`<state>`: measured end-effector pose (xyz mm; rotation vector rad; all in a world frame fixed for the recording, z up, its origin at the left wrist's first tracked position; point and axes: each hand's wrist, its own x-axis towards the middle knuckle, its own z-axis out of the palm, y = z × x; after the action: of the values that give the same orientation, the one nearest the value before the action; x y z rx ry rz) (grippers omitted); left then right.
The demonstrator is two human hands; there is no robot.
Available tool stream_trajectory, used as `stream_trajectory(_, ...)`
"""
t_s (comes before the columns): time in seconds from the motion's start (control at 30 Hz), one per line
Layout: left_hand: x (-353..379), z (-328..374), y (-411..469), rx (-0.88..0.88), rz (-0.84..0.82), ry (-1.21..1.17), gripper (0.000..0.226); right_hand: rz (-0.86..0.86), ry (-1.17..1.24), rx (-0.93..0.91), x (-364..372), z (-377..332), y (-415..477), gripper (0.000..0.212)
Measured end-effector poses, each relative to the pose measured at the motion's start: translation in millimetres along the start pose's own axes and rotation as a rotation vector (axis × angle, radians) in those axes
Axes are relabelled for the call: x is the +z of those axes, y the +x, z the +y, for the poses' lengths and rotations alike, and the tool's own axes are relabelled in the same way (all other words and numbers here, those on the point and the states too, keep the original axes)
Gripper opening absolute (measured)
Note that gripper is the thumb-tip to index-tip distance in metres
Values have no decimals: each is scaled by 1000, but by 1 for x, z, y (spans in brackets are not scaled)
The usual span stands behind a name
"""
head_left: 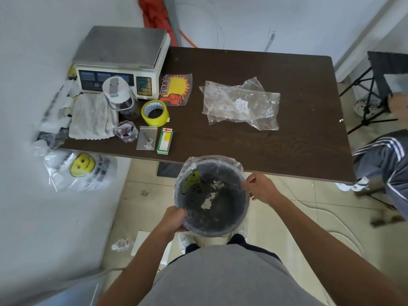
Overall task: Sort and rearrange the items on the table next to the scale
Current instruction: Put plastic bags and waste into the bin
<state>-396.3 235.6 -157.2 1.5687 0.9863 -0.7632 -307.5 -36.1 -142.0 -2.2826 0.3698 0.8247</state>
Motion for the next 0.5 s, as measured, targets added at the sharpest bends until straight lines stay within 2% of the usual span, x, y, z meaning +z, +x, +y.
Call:
stream_trajectory(0.2,7,1,-8,46,63,40,17,104,-16,-51,-32,-17,30,31)
stream_trajectory(0.37,9,-1,-7,48,56,60,18,322,-156,-245,-55,-48,49,41)
stream_trajectory(0.5,12,-4,-4,3,54,45,22,339,-272,-337,-69,-70,75,51)
